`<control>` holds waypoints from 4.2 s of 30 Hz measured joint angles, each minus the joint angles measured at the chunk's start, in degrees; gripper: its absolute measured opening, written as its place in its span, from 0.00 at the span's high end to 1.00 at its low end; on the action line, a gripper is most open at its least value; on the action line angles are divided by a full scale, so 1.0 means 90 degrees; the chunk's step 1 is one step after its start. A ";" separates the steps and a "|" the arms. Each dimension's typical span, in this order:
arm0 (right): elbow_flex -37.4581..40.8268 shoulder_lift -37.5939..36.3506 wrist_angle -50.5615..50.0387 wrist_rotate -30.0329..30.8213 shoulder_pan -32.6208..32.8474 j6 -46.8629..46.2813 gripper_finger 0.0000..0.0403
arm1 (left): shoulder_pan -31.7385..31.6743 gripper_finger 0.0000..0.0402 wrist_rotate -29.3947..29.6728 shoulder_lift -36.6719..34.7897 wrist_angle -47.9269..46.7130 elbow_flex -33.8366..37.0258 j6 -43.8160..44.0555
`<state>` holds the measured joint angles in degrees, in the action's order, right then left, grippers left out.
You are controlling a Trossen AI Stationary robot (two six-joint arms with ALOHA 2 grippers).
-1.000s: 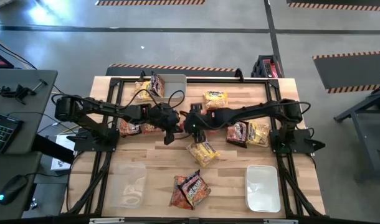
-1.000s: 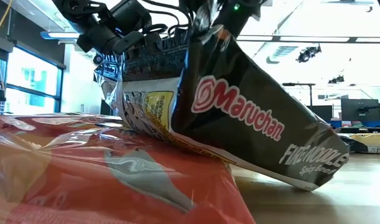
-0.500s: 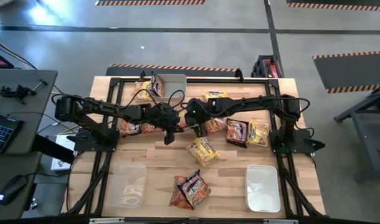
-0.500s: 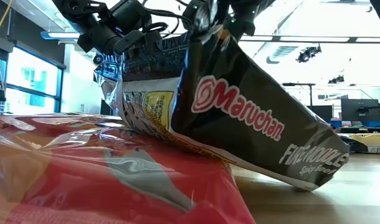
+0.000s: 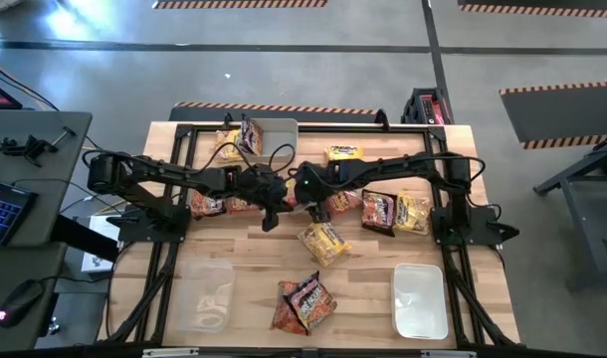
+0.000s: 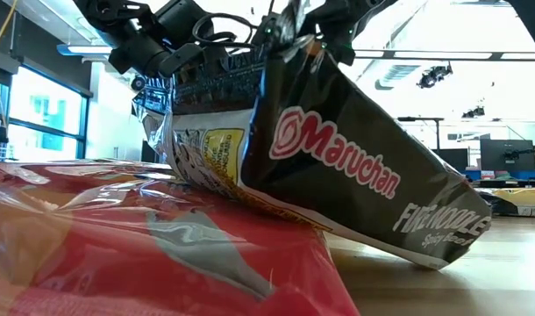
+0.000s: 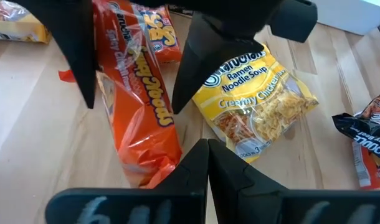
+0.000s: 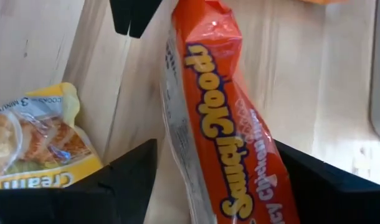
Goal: Sort Maruchan noodles
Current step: Put the top middle orange noodle pack into the white bin
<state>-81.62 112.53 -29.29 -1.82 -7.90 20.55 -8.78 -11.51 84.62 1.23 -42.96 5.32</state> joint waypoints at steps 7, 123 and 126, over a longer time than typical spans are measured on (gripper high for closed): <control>0.0000 0.0002 -0.0006 -0.0024 0.0002 -0.0281 0.55 | 0.0000 1.00 -0.0019 -0.0020 -0.0025 0.0000 0.0046; 0.0591 -0.2370 -0.3754 0.1207 0.8675 -1.0578 0.79 | -0.0437 1.00 0.1862 -0.1775 0.5030 0.2776 -0.0165; 0.0622 -0.2370 -0.3700 0.1431 0.8672 -1.0461 0.79 | -0.0437 1.00 0.1905 -0.1775 0.5031 0.2776 -0.0165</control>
<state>-76.03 91.20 -62.60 11.06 70.15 -73.60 -12.71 5.63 68.64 46.51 -17.98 3.84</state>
